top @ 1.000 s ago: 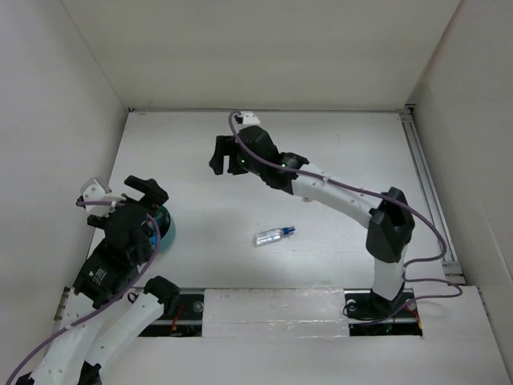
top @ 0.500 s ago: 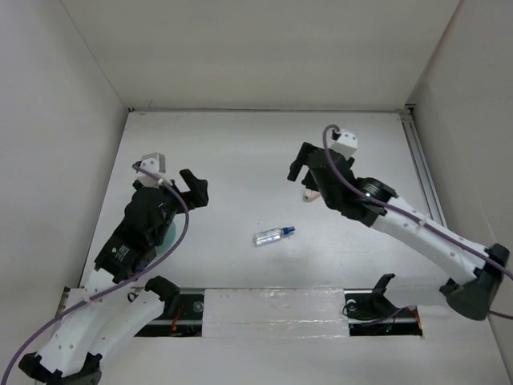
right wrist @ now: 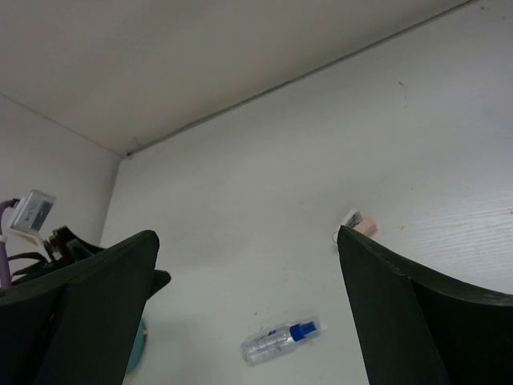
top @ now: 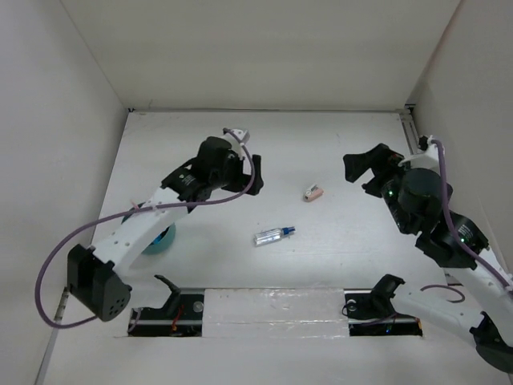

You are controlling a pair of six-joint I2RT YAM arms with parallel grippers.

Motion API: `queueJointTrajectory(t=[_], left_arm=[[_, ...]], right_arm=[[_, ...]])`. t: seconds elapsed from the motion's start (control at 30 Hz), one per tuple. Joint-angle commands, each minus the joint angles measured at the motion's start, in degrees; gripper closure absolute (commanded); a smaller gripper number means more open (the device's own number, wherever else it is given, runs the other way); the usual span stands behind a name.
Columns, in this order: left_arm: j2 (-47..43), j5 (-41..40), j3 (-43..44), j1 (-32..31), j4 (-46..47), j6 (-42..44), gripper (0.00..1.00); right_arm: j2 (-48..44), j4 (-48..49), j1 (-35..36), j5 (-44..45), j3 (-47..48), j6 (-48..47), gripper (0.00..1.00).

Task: Sort the stationery into containers
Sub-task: Pick up the stationery from the center of the board.

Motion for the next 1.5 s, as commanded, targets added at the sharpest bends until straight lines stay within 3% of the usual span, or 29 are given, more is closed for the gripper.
queueJointTrajectory(t=[0.0, 0.2, 0.37, 0.5, 0.73, 1.1, 1.33, 1.47], left_arm=[[5.4, -0.4, 3.5, -5.1, -1.7, 1.8, 0.00], [13.1, -8.7, 2.4, -16.5, -3.2, 1.9, 0.00], [16.0, -3.9, -0.6, -17.6, -1.3, 5.9, 0.00], [21.9, -7.4, 1.7, -23.3, -2.6, 7.3, 0.00], [23.3, -5.8, 1.2, -23.3, -2.5, 8.0, 0.00], [37.8, -11.6, 9.1, -27.9, -7.0, 13.3, 0.00], [38.4, -10.4, 9.1, -27.9, -6.2, 14.3, 0.00], [39.6, -9.9, 9.1, -27.9, -6.2, 14.3, 0.06]], right_arm=[[2.9, -3.9, -1.1, -3.9, 0.5, -3.0, 0.01], [2.1, -1.1, -2.3, -9.9, -2.1, -3.5, 0.01], [1.0, 2.2, -2.8, -16.5, -4.5, -4.6, 0.01], [0.5, 3.3, -2.8, -17.9, -6.0, -5.1, 0.01], [-1.9, 4.7, -2.8, -18.5, -7.2, -5.7, 0.01], [-4.3, 5.9, -2.8, -21.1, -7.8, -6.8, 0.01], [-6.1, 5.4, -3.3, -22.1, -7.8, -7.3, 0.01], [-6.1, 6.0, -3.3, -22.7, -8.3, -7.3, 0.01]])
